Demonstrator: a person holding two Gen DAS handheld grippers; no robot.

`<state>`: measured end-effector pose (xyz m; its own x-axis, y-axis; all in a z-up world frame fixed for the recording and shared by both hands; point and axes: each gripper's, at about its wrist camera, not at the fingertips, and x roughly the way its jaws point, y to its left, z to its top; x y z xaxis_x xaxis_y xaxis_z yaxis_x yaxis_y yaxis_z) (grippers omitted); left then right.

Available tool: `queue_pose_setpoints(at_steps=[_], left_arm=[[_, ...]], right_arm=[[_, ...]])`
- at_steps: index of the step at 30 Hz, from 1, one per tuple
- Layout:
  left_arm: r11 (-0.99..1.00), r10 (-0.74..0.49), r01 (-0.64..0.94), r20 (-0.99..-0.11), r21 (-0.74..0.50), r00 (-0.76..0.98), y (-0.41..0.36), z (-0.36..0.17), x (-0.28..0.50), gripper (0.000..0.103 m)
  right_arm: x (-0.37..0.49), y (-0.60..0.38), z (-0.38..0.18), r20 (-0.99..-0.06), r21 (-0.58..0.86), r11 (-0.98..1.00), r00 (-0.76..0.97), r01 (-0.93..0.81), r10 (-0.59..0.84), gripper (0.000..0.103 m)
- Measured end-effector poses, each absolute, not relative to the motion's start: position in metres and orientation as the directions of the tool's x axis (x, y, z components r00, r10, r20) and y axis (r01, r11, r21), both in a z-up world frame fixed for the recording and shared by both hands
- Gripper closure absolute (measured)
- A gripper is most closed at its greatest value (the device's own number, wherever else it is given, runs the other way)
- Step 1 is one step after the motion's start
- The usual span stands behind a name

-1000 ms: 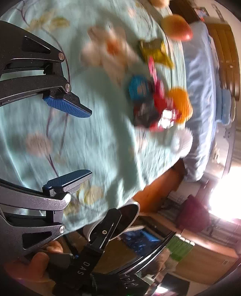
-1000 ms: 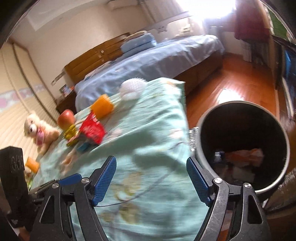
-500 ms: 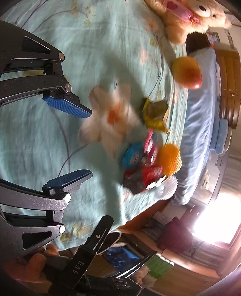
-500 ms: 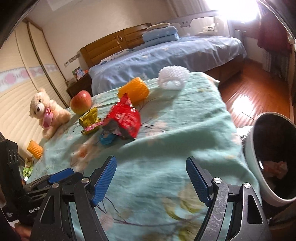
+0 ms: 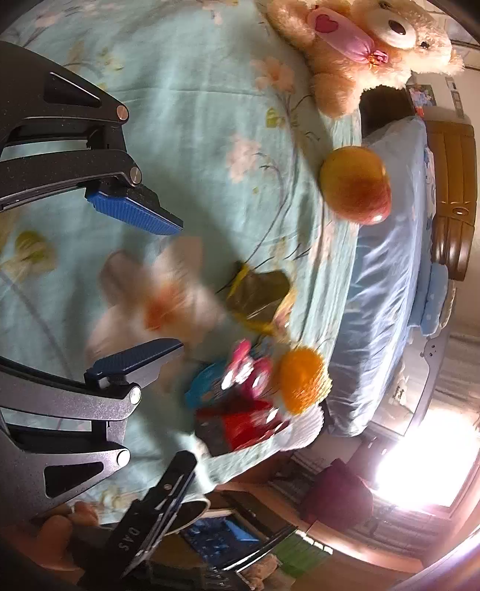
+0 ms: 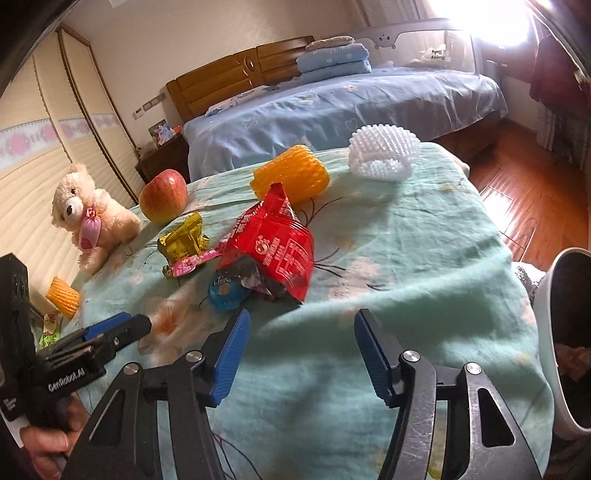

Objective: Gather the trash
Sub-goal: 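Grasp the yellow snack bag with the left tool while the right tool grasps the red chip bag, then carry the yellow and red bags over the trash bin with both tools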

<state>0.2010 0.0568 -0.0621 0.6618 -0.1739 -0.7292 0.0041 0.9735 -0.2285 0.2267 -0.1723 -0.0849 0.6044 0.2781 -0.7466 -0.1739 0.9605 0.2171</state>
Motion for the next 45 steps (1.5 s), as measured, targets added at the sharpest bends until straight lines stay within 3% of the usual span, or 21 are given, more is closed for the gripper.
queue_pose_setpoints(at_steps=[7, 14, 16, 19, 20, 24, 27, 45], left_arm=[[0.979, -0.151, -0.002, -0.733, -0.204, 0.664, 0.067, -0.061, 0.231, 0.044], [0.981, -0.159, 0.015, -0.745, -0.195, 0.648, 0.066, -0.067, 0.259, 0.045], [0.981, -0.162, 0.024, -0.746, -0.192, 0.646, 0.064, -0.067, 0.267, 0.050], [0.980, -0.182, 0.052, -0.753, -0.194, 0.632, 0.059, -0.071, 0.278, 0.074], [0.980, -0.187, 0.062, -0.758, -0.191, 0.625, 0.056, -0.073, 0.280, 0.086], [0.985, -0.166, 0.077, -0.748, -0.153, 0.642, 0.049, -0.070, 0.275, 0.098], [0.986, -0.161, 0.072, -0.739, -0.151, 0.654, 0.049, -0.066, 0.265, 0.101], [0.965, -0.244, 0.097, -0.697, -0.244, 0.674, 0.024, -0.048, 0.193, 0.102]], right_arm=[[0.244, -0.166, -0.087, -0.750, 0.211, 0.962, 0.602, -0.173, 0.273, 0.046], [0.264, -0.161, -0.095, -0.764, 0.219, 0.960, 0.581, -0.177, 0.281, 0.056], [0.267, -0.161, -0.096, -0.764, 0.221, 0.959, 0.580, -0.177, 0.283, 0.059], [0.273, -0.159, -0.097, -0.765, 0.224, 0.958, 0.577, -0.179, 0.287, 0.067], [0.275, -0.159, -0.098, -0.766, 0.226, 0.958, 0.575, -0.179, 0.288, 0.073], [0.277, -0.158, -0.101, -0.768, 0.227, 0.956, 0.570, -0.184, 0.292, 0.096], [0.273, -0.159, -0.099, -0.763, 0.231, 0.954, 0.573, -0.189, 0.299, 0.100], [0.233, -0.186, -0.079, -0.724, 0.260, 0.950, 0.616, -0.171, 0.309, 0.102]])
